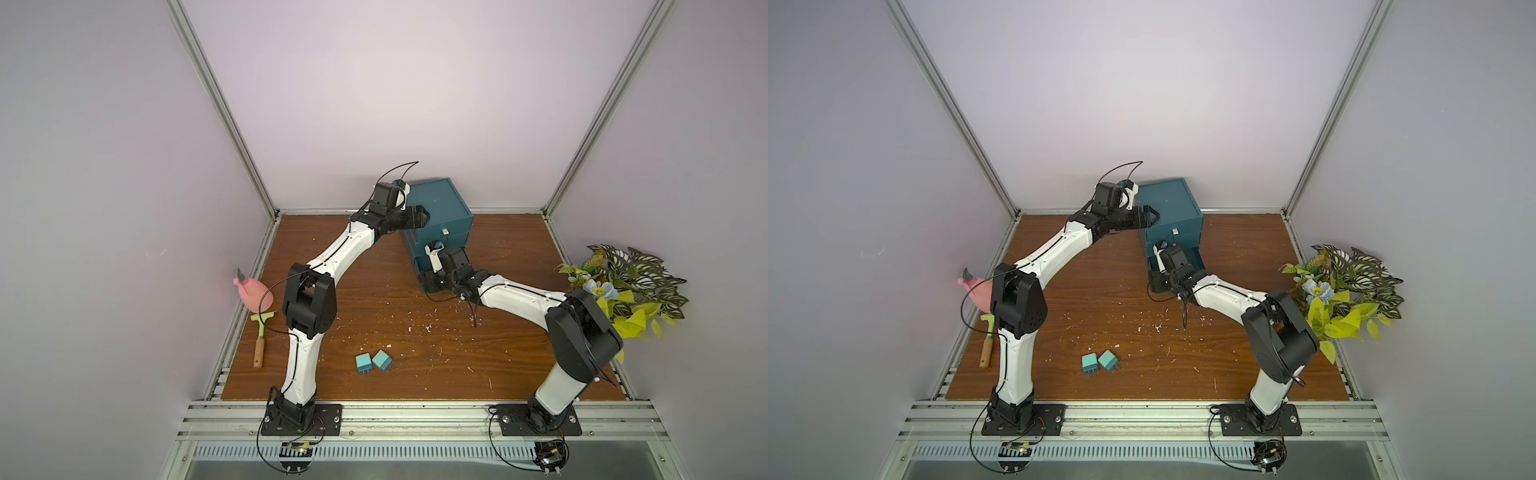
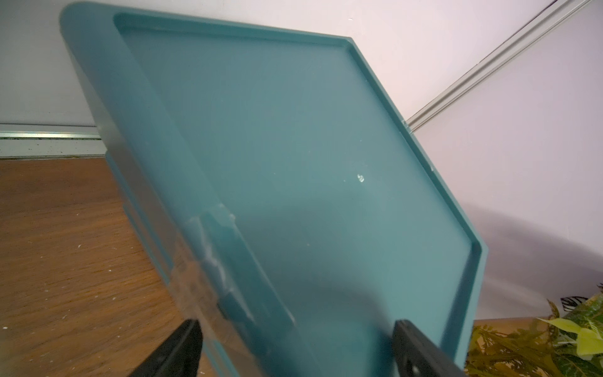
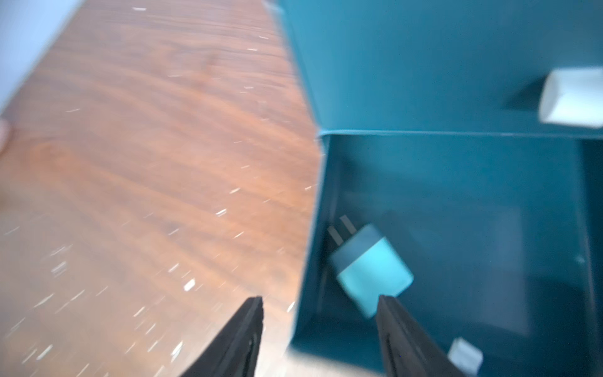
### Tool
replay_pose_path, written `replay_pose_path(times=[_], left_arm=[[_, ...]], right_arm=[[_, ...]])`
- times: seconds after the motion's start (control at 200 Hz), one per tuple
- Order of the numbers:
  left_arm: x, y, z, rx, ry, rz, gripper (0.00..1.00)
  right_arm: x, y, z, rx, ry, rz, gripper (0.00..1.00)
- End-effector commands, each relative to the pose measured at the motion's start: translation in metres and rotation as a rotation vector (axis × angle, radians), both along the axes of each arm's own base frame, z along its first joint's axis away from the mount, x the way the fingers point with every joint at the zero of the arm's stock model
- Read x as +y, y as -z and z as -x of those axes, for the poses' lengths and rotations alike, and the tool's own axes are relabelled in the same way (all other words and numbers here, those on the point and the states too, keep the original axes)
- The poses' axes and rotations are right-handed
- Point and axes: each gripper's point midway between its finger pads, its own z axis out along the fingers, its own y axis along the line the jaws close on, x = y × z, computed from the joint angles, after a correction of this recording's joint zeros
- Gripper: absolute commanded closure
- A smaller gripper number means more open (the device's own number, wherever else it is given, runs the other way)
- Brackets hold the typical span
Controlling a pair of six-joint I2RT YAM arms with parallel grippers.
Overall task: Place the plugs into the drawer by color
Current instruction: Place the plug in the drawer, then pick up the plug from the center of the board.
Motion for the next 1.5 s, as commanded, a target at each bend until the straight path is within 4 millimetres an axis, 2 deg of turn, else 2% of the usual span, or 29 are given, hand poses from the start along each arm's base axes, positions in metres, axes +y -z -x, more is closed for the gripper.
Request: replay_pose_path(times=[0.0,0.265,0.365,0.49,0.716,0.861,1.496], left_arm=[[0.015,0.046,0.012,0.126,-0.016,-0.092,0.14],[0.015,0.047,0.012,0.126,-0.018,-0.092,0.14],[0.015,0.047,0.012,0.126,-0.02,-0.093,0.14],[0.016,0.046,0.011,0.124,-0.022,-0.094,0.14],[0.017,0.045,0.012,0.123,-0.022,-0.097,0.14],[0.016,0.045,0.013,0.123,-0.019,-0.097,0.14],[0.016,0.044,0.013,0.123,-0.018,-0.093,0.14]], right_arm=[[0.024,-0.02,0.039,-0.073,-0.158,-0.007,0.37],[0.081,0.013,0.139,-0.08,-0.433,0.084,0.37],[0.095,0.023,0.163,-0.071,-0.501,0.099,0.36],[0.107,0.033,0.184,-0.062,-0.555,0.118,0.35],[0.124,0.053,0.204,-0.032,-0.619,0.164,0.32],[0.136,0.049,0.218,-0.043,-0.681,0.141,0.31],[0.144,0.074,0.215,0.0,-0.681,0.187,0.3]])
